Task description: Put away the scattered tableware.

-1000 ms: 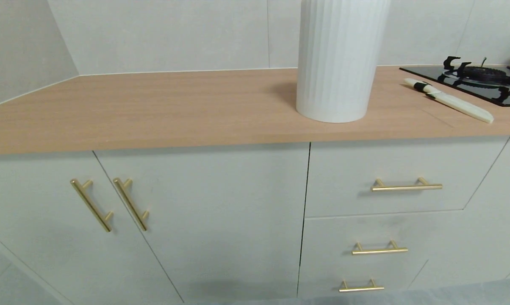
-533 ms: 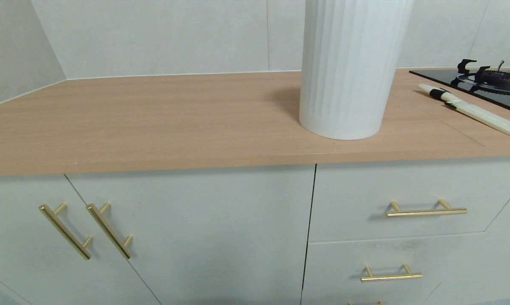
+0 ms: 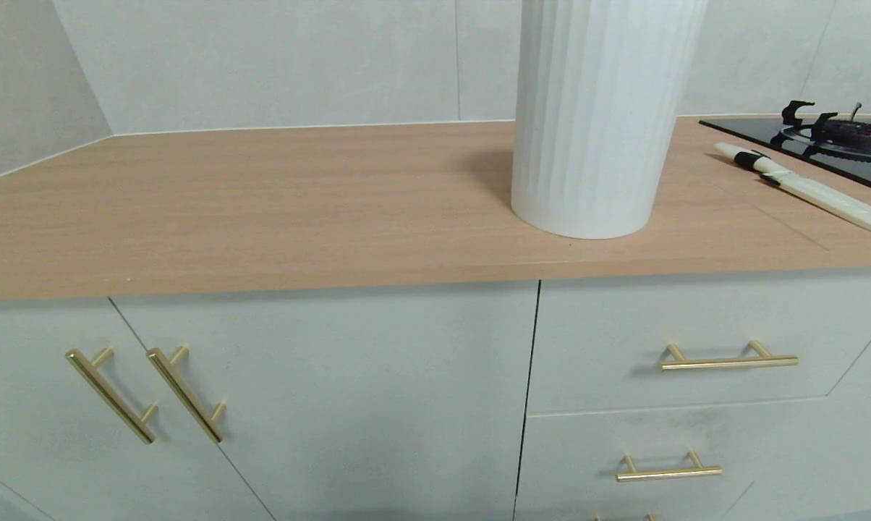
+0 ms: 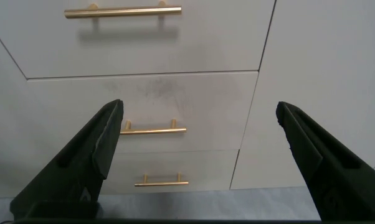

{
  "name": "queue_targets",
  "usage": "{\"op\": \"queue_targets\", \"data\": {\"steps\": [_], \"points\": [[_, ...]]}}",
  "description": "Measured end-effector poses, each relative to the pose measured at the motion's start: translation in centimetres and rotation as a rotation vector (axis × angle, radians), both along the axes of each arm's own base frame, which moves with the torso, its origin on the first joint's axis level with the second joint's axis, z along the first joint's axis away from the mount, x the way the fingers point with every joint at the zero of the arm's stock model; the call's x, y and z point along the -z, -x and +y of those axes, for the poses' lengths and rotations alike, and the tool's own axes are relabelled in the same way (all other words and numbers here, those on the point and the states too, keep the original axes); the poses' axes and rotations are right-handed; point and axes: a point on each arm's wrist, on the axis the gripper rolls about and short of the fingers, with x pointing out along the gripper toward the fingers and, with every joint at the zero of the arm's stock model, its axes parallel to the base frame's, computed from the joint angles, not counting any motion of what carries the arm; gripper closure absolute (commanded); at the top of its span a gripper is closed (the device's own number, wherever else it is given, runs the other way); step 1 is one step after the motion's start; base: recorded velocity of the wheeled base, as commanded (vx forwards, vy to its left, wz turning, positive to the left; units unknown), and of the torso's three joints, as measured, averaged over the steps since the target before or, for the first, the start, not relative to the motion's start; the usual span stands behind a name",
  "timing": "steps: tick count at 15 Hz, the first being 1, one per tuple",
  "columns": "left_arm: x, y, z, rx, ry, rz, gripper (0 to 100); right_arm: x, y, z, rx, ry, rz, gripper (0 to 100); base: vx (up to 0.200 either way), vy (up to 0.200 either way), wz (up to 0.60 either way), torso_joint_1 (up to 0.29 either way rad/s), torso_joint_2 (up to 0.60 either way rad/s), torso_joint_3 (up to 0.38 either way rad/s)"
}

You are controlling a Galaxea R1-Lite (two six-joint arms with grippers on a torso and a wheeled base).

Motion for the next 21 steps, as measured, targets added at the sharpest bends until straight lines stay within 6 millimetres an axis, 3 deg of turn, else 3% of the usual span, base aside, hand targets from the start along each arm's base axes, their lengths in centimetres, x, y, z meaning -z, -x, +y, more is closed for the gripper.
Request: {"op": "queue_targets", "data": {"steps": [9,21], "points": [[0.00,0.00,0.00,0.000,0.000,0.000,0,0.00,0.00,0.00,0.000,0.001,0.000,0,0.000,-0.200,0.00,0.003,0.00,0.002],[0.00,0.00,0.00,0.000,0.002,0.000,0,0.00,0.00,0.00,0.000,0.001,0.000,0,0.000,0.000,0.00,0.000,0.00,0.000]]}}
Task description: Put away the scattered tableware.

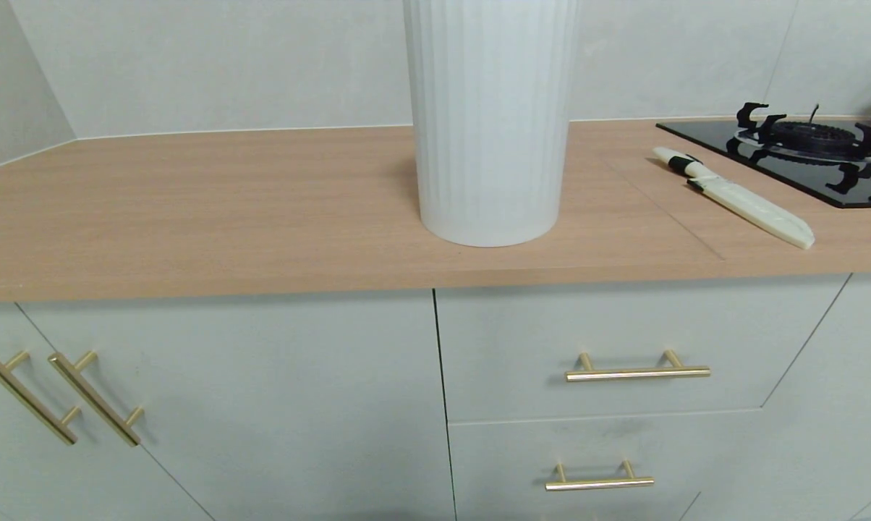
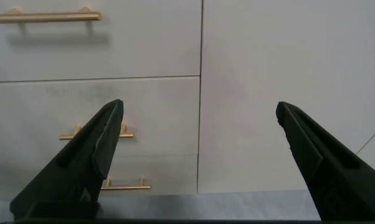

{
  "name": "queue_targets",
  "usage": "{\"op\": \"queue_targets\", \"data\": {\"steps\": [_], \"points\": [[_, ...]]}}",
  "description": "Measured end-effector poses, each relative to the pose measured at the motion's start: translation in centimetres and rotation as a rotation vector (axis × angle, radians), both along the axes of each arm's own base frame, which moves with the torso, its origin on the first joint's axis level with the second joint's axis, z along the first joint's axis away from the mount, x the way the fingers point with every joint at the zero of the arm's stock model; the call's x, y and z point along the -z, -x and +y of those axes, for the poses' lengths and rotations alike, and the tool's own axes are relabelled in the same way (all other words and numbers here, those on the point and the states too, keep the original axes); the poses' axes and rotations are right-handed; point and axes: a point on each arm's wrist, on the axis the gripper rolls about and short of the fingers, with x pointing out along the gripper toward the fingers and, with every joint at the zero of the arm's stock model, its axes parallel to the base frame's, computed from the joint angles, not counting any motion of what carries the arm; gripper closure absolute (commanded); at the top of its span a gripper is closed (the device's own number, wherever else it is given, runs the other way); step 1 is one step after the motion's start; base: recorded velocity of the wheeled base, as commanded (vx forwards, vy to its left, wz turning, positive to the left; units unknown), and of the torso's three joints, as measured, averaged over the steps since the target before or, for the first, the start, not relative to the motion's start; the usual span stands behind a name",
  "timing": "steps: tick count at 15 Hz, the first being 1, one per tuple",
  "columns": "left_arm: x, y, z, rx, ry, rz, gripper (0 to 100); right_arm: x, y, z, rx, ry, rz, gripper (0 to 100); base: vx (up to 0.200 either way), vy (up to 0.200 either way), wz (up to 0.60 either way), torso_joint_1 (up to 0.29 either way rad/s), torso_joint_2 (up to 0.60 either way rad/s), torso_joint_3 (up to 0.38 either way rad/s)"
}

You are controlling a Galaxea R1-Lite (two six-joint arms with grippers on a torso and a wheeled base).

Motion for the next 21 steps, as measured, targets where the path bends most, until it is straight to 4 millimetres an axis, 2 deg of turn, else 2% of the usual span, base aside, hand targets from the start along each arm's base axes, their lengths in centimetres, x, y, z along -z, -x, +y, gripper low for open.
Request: {"op": "queue_targets", "data": {"steps": [12,16,21], "points": [[0.00,0.00,0.00,0.000,0.000,0.000,0,0.04,-0.01,0.00,0.000,0.000,0.001,0,0.000,0.000,0.00,0.001,-0.01,-0.005],[0.01,0.00,0.00,0.001,0.000,0.000,0,0.03,-0.01,0.00,0.000,0.000,0.001,0,0.000,0.000,0.00,0.078,-0.26,-0.273],[0.00,0.00,0.00,0.000,0.000,0.000,0,0.02,-0.01,0.00,0.000,0.000,0.001,0,0.000,0.000,0.00,0.140,-0.52,-0.311]]}}
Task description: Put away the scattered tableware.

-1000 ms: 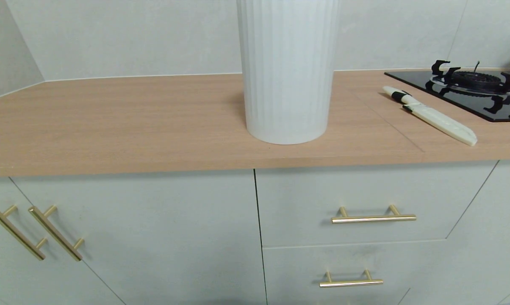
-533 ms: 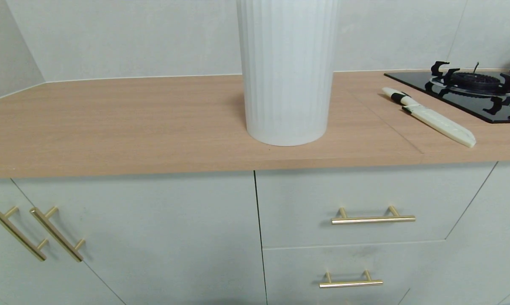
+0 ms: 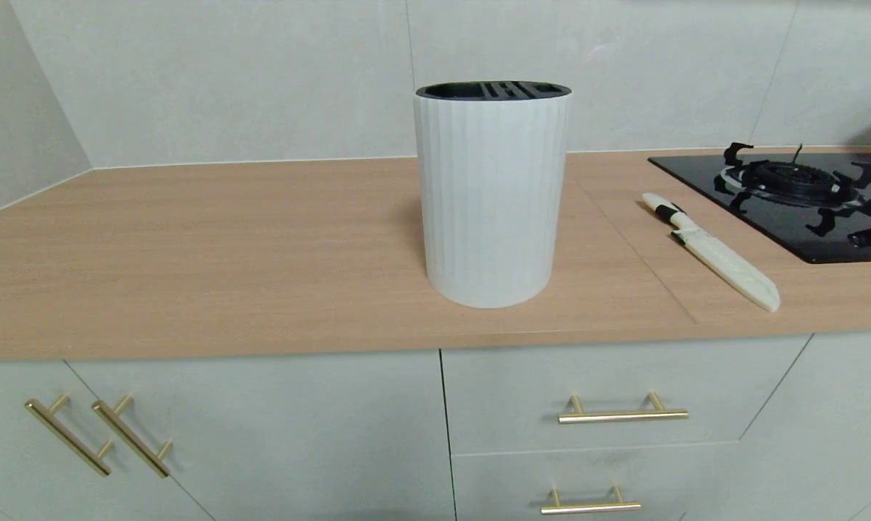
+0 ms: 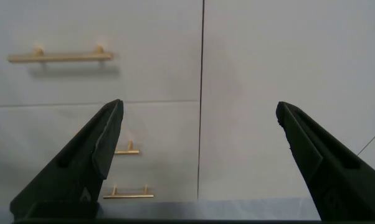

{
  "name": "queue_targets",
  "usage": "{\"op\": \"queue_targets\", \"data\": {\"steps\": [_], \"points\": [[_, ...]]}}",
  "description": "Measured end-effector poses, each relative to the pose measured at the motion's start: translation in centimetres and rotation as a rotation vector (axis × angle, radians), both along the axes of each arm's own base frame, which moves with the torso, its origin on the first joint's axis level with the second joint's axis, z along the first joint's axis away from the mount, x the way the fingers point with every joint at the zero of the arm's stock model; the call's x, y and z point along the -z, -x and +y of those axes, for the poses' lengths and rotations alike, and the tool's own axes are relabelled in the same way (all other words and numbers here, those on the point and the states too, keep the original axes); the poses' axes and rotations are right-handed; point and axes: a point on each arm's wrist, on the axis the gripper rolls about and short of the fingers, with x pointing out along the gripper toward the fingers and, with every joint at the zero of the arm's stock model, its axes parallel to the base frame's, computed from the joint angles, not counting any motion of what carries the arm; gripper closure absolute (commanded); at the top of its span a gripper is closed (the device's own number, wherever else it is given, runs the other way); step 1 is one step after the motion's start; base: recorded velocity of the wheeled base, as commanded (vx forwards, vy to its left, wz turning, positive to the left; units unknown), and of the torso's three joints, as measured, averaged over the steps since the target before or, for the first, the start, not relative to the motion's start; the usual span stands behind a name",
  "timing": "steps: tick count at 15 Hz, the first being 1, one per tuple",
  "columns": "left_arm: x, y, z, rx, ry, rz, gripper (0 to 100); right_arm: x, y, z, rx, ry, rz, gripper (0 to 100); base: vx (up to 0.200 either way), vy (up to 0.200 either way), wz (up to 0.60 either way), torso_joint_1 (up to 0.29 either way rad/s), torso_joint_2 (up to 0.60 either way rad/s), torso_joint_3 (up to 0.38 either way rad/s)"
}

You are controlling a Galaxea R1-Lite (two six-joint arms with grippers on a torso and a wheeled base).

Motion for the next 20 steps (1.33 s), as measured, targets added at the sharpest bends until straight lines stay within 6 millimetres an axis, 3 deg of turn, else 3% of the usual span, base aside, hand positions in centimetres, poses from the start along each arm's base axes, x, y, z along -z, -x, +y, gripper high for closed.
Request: {"op": "queue_targets", "data": {"steps": [20], "points": [[0.00,0.00,0.00,0.000,0.001,0.000,0,0.00,0.00,0.00,0.000,0.000,0.000,0,0.000,0.000,0.00,0.214,-0.51,-0.294]]}}
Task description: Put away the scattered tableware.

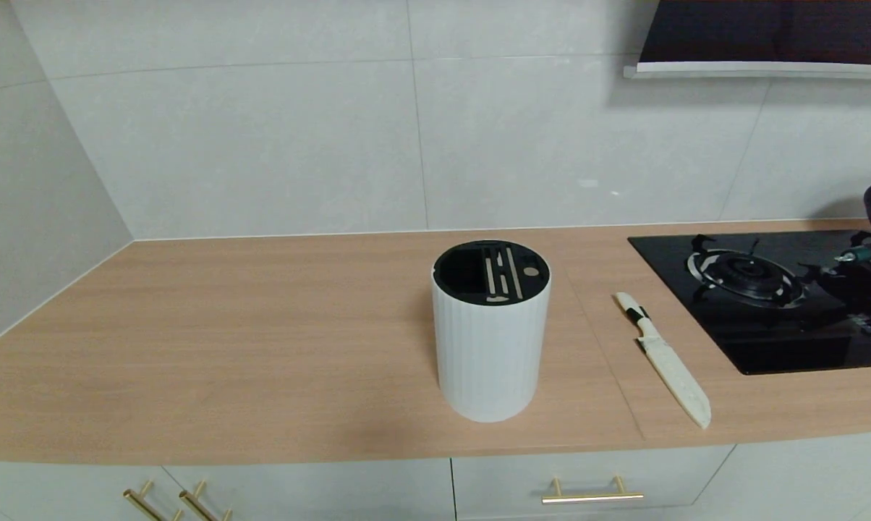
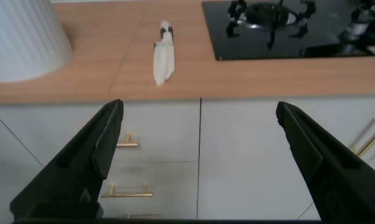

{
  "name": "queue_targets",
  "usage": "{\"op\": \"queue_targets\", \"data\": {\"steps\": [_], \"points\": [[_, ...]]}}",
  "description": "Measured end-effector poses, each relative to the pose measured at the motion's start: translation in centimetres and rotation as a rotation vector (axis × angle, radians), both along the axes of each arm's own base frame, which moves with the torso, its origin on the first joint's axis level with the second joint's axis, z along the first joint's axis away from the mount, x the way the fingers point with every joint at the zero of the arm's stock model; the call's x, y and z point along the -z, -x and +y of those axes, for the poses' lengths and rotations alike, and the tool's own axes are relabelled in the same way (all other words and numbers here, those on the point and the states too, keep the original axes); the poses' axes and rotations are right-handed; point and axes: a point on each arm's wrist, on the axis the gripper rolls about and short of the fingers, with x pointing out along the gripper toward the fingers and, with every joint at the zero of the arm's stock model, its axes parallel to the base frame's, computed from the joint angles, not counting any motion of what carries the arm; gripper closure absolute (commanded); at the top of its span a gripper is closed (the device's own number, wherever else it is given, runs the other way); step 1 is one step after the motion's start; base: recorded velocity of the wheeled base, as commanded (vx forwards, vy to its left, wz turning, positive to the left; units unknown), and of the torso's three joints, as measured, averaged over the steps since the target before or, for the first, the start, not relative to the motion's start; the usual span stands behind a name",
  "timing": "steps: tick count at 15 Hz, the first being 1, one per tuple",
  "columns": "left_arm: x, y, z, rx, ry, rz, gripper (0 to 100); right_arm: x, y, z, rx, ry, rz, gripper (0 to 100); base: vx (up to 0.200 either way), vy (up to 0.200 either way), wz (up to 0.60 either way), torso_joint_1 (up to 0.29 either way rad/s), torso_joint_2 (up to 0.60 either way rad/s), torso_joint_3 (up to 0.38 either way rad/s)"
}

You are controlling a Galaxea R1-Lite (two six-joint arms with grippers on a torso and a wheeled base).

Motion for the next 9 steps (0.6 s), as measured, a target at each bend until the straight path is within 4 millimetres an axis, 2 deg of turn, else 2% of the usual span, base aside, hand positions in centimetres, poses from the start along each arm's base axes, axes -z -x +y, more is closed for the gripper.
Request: {"op": "queue_targets", "data": {"steps": [5,9], "points": [[0.00,0.00,0.00,0.000,0.000,0.000,0,0.00,0.00,0.00,0.000,0.000,0.000,0,0.000,0.000,0.00,0.272,-0.58,-0.305],[-0.01,0.00,0.00,0.000,0.000,0.000,0,0.00,0.00,0.00,0.000,0.000,0.000,0,0.000,0.000,0.00,0.205,-0.41,-0.217]]}}
